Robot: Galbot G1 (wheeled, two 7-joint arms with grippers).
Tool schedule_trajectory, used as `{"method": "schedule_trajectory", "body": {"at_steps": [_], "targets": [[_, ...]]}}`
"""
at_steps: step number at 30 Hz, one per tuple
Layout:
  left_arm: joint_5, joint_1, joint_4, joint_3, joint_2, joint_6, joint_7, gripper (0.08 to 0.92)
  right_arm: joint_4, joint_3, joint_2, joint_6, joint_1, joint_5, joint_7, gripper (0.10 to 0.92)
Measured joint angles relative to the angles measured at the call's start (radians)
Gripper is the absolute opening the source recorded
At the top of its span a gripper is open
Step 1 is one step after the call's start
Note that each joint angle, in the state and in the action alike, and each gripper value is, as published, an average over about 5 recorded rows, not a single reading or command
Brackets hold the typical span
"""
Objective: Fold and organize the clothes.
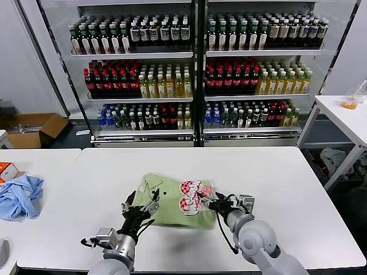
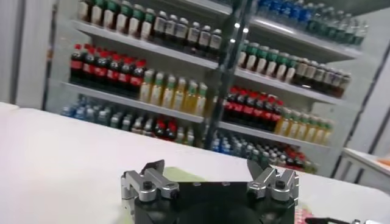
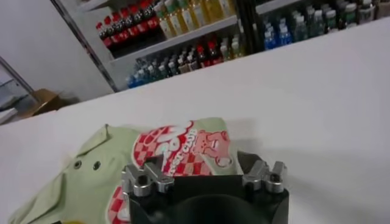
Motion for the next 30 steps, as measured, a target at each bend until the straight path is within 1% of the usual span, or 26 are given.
{"method": "schedule_trajectory", "body": {"at_steps": [2, 12, 22, 25, 30], "targets": [[0.003, 0.011, -0.003, -0.011, 0.000, -0.002, -0.002, 0.823, -0.015, -0.009, 0.009, -0.001, 0.007, 0.003, 0.011, 0.734], [0.010, 0.055, -0.020, -0.048, -0.002, -0.004, -0.011, 0.823, -0.060, -0.027, 0.036, 0.004, 0.025, 0.008, 0.039, 0.439], [0.011, 0.076, -0.028, -0.069, -0.003, -0.007, -0.015, 0.823, -0.100, -0.036, 0.036, 0.009, 0.057, -0.011, 0.034, 0.155], [0.011, 0.080, -0.031, -0.073, -0.003, -0.006, -0.016, 0.823, -0.114, -0.034, 0.028, 0.006, 0.070, -0.027, 0.026, 0.112], [0.013, 0.084, -0.039, -0.077, -0.003, -0.003, -0.017, 0.823, -0.139, -0.018, 0.006, -0.004, 0.097, -0.058, 0.008, 0.111]]}}
